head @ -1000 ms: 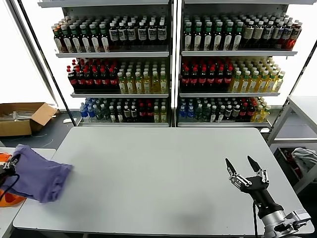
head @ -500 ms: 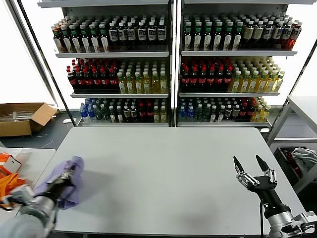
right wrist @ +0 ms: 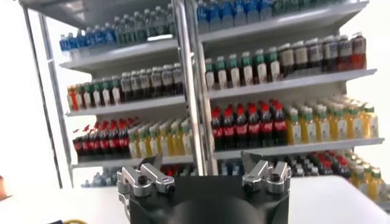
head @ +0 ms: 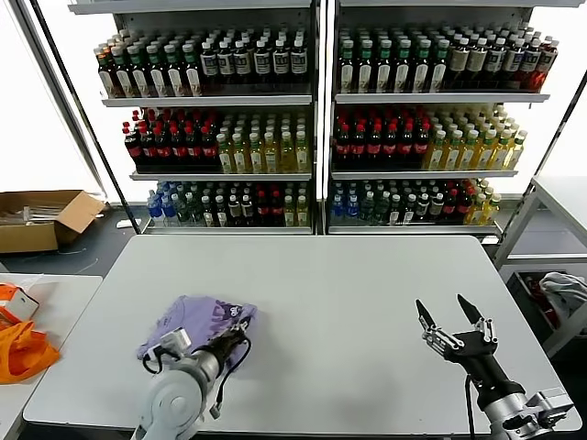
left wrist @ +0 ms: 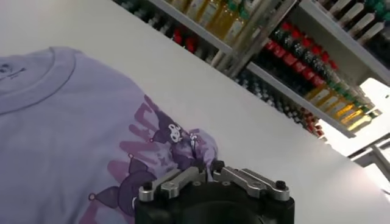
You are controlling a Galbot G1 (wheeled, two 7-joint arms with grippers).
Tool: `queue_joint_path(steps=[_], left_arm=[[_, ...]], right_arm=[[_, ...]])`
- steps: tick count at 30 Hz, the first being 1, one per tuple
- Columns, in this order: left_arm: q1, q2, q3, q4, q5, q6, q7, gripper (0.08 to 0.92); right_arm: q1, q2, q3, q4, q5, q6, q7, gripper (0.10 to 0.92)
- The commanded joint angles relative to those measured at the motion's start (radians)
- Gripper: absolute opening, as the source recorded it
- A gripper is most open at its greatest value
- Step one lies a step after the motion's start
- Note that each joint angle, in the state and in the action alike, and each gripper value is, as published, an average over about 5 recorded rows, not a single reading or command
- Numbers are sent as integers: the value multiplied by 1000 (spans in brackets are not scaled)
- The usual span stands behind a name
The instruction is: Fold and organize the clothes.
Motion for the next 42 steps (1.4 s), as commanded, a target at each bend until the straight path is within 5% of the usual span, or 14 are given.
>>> queue_joint_path(steps=[1,14,23,30,42], left_arm=[[-138,-27,101,-43,-225,-57,-87,191],[24,251,-271,-181,-84,-80,255,572],[120,240,-390,-230,-76,-90,268,803],[130,216,-395,-237,-76,-91,274,822],[115,211,-395,-214,-77,-93,280,823]], right_arm=[[91,-57,-173,-18,53,-183,116,823],[676,22,-835,-296,295,-414,267,823],[847,126,-1032,-482,267,-430,330,823],[846,147,-1041,-513,288,-431,369,770],[823,133,-1026,-491,179,-430,282,427]])
